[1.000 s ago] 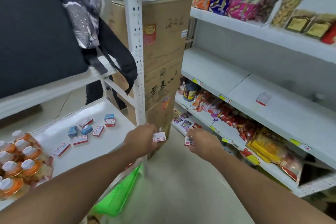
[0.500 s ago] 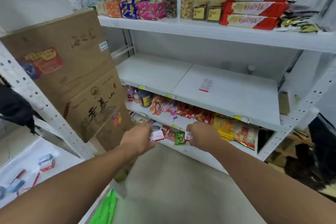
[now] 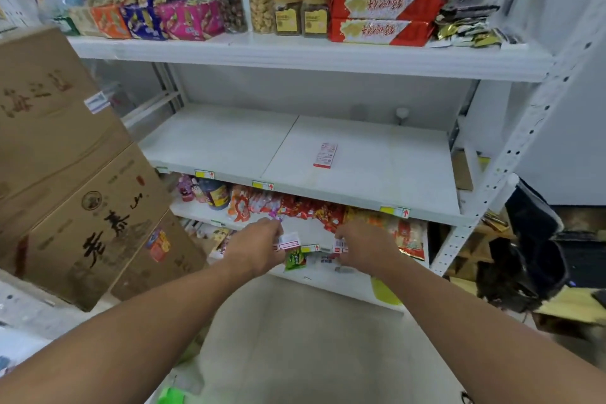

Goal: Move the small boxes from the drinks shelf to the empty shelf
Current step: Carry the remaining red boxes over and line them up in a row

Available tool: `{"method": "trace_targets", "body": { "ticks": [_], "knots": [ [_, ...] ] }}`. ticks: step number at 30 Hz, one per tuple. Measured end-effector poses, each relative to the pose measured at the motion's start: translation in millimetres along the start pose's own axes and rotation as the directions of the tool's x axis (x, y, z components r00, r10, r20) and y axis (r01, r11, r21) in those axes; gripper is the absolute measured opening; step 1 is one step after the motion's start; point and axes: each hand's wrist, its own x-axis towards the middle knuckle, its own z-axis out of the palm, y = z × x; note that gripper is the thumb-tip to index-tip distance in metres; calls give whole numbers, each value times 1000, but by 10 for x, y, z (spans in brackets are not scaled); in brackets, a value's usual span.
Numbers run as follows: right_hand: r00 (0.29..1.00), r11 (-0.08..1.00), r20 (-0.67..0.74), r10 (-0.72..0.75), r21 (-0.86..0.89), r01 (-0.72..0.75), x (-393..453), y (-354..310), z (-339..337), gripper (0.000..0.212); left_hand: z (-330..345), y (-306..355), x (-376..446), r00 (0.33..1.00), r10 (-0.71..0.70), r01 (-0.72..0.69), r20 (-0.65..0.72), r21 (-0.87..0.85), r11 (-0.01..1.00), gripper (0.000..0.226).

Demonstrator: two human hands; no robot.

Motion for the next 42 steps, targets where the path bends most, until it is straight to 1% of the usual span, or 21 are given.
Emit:
{"method": "trace_targets", "body": {
  "ticks": [3, 9, 14, 17, 20, 25, 30, 33, 36, 42],
  "knots": [
    [998, 998, 0, 64, -29, -64, 137, 7, -34, 41, 36, -69, 273, 998, 56, -55, 10, -47, 997, 37],
    [980, 978, 11, 199, -57, -198, 493, -117, -163, 31, -15, -357, 813, 982, 185, -188, -40, -83, 979, 31],
    [959, 956, 13, 283, -84, -282, 793, -255, -200, 26, -50, -643, 1247, 972, 235, -236, -21, -112, 965, 30],
    [950, 947, 18, 310, -98, -307, 939, -298, -193, 27, -11, -761, 1460, 947, 322, -320, 4, -98, 942, 26],
    [941, 939, 28, 337, -83, -333, 1100, -268, -195, 30, -32, -796, 1698, 934, 356, -352, 24, -102, 931, 22],
    [947, 948, 49, 319, -13, -318, 1422, -63, -152, 35, 18, -697, 2084, 929, 366, -360, 52, -97, 928, 24],
    [959, 961, 71, 276, 12, -278, 1772, 338, -27, 34, 222, -506, 2356, 957, 278, -268, 83, -113, 957, 27],
    [969, 970, 64, 239, 24, -241, 1995, 593, 41, 33, 342, -382, 2530, 958, 262, -252, 118, -92, 963, 27],
    [976, 978, 79, 204, 16, -206, 2230, 816, 123, 33, 430, -285, 2800, 964, 229, -213, 134, -123, 969, 29],
    [974, 979, 120, 189, 59, -198, 2553, 1044, 244, 29, 505, -207, 3279, 973, 186, -169, 139, -124, 978, 33]
  ]
}}
